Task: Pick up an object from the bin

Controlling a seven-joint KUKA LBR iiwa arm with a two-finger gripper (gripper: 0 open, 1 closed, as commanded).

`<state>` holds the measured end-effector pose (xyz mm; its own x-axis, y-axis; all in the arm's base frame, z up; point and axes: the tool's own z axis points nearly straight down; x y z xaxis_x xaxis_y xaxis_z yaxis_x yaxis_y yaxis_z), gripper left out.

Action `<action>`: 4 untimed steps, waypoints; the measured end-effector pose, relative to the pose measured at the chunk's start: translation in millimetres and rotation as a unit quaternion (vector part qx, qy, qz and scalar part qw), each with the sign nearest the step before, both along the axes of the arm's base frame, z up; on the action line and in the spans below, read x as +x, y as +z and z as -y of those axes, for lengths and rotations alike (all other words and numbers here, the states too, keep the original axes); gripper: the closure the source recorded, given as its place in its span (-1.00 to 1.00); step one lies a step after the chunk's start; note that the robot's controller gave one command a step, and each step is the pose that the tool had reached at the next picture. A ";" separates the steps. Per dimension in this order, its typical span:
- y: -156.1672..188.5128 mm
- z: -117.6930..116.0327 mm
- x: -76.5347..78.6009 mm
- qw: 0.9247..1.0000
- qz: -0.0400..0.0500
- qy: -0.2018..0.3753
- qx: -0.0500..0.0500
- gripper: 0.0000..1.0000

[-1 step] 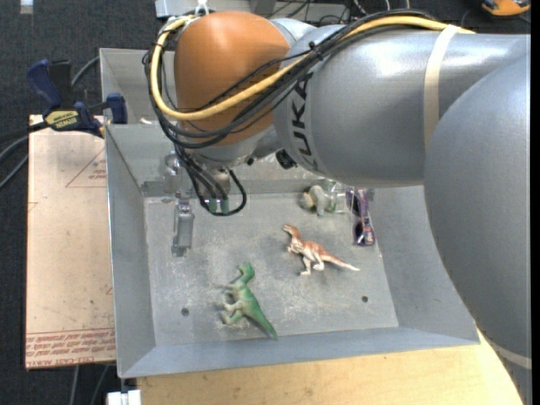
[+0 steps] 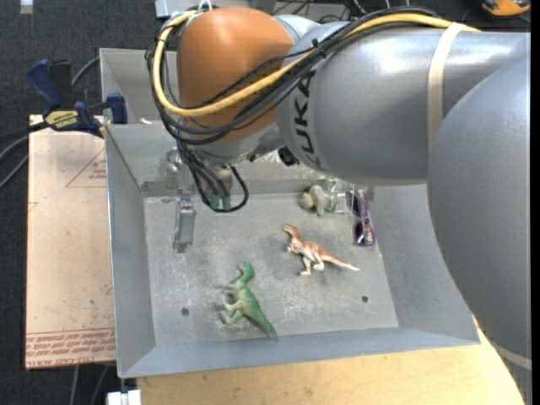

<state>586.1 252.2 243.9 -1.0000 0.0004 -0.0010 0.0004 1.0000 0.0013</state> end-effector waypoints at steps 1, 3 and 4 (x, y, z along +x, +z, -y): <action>-118.1 55.0 -40.7 0.989 -0.001 0.146 0.000 -1.00; -115.8 109.3 -73.5 0.942 -0.002 0.337 0.001 -1.00; -175.1 108.2 -92.7 0.816 0.002 0.578 -0.001 -1.00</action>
Offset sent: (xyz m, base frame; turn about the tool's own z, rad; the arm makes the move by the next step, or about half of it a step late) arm -0.0381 -0.0989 -0.0839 -0.5001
